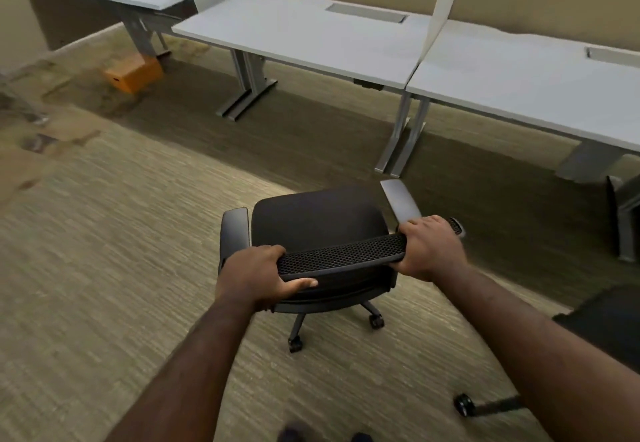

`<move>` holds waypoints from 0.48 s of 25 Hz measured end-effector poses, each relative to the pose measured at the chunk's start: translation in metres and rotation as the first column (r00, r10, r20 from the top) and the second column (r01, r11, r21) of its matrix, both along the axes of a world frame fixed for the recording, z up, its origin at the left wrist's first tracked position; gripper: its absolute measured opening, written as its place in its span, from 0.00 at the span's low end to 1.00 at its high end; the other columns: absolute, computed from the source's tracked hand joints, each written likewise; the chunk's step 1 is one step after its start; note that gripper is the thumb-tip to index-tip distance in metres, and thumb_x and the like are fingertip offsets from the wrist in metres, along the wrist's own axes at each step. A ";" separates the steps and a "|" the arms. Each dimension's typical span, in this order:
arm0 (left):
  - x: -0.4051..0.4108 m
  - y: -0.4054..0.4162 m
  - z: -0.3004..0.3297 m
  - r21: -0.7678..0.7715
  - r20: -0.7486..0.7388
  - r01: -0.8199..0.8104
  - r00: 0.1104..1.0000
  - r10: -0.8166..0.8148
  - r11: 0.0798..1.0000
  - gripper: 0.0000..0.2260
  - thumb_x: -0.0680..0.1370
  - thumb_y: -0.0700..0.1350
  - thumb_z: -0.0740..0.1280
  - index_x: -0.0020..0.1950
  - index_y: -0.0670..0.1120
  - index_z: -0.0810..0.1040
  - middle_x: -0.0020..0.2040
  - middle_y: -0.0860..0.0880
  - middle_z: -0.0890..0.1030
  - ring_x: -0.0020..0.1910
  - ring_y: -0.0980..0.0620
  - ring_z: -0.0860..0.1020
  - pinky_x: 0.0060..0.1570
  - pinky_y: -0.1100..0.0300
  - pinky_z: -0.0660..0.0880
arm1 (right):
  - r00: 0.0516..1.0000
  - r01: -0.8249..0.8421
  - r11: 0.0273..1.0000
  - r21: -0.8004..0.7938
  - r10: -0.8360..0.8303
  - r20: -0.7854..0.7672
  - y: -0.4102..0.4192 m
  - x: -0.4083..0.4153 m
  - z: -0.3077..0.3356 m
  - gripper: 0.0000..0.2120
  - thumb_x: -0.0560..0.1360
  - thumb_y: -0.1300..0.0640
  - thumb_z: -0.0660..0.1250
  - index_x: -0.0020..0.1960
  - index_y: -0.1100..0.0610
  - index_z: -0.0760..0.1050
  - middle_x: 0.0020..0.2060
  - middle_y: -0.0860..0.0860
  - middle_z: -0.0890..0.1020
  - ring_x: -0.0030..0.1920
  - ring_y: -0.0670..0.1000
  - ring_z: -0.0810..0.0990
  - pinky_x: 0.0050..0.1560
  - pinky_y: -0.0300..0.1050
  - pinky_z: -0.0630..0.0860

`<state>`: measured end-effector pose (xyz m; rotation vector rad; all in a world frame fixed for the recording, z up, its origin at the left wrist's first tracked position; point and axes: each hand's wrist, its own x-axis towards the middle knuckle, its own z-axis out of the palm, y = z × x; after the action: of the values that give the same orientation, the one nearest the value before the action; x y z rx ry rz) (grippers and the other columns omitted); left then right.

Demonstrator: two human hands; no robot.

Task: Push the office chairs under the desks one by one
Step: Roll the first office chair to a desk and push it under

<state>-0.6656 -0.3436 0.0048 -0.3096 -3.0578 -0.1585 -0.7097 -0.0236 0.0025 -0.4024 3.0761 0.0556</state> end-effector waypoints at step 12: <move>-0.198 -0.058 0.001 -0.005 0.019 0.043 0.999 -0.043 0.999 0.38 0.61 0.84 0.49 0.42 0.52 0.74 0.39 0.52 0.80 0.39 0.49 0.79 0.33 0.55 0.67 | 1.000 0.027 0.999 0.040 -0.027 0.000 -0.061 -0.199 0.002 0.31 0.60 0.27 0.53 0.50 0.47 0.77 0.47 0.47 0.82 0.53 0.52 0.79 0.62 0.50 0.69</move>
<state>-0.8638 -0.4019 0.0061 -0.3761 -3.0722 -0.1567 -0.9090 -0.0850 0.0050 -0.3588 3.0739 0.1162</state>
